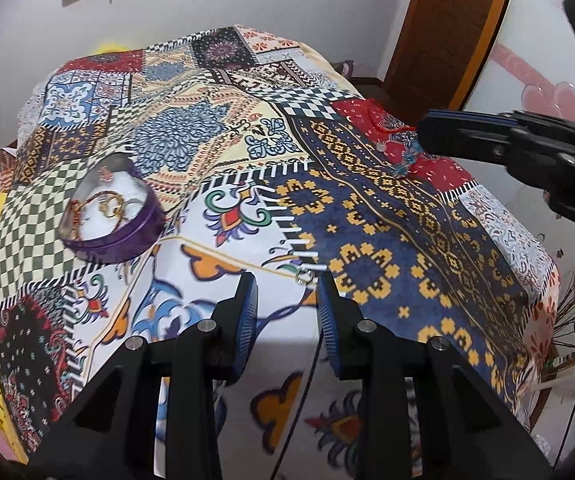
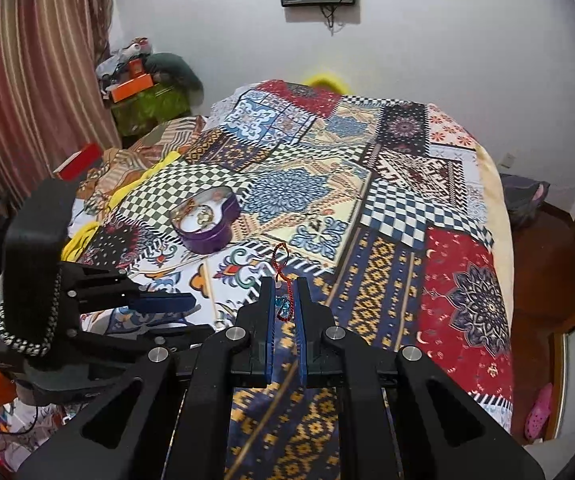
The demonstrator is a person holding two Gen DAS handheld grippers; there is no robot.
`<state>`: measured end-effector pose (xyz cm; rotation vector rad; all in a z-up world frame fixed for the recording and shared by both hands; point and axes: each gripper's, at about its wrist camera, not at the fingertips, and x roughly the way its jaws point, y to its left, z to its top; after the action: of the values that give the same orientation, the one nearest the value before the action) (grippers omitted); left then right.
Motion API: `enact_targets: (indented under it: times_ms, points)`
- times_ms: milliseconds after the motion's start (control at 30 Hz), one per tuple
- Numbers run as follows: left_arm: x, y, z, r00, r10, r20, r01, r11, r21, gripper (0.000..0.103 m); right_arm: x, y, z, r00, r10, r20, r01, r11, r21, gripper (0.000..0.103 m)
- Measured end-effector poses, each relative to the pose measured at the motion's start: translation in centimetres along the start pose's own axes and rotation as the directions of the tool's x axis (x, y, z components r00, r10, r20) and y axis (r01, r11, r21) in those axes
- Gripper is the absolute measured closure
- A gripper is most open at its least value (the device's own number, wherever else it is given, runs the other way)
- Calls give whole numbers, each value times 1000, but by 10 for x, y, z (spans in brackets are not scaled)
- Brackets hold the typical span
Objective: Organize jewelry
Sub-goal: 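Grasp the red beaded bracelet with the right tool, then carry the red bracelet into the heart tin and open the right tool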
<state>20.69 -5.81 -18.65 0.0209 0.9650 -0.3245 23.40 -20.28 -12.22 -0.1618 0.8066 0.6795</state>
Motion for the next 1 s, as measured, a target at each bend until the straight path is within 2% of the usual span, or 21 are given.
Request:
enact_targets:
  times_ms: [100, 200, 233, 467, 767, 1000]
  points:
    - [8, -5, 3, 1000, 3, -9, -3, 1000, 11, 73, 4, -2, -5, 1000, 3, -13, -3, 1000, 9, 95]
    - [12, -9, 4, 1000, 3, -7, -3, 1000, 27, 86, 7, -4, -8, 1000, 8, -24, -8, 1000, 16, 95]
    - [13, -11, 4, 1000, 5, -7, -5, 999, 33, 94, 7, -6, -10, 1000, 12, -26, -11, 1000, 20, 95]
    - [3, -10, 0, 1000, 22, 17, -22, 999, 30, 94, 5, -4, -6, 999, 26, -19, -26, 999, 26, 95]
    - [-33, 18, 6, 993, 62, 100, -59, 998, -26, 94, 1, 14, 17, 999, 42, 29, -42, 999, 8, 95]
    - [-63, 48, 8, 981, 113, 160, -103, 992, -68, 94, 4, 38, 38, 996, 67, 55, -65, 997, -30, 95]
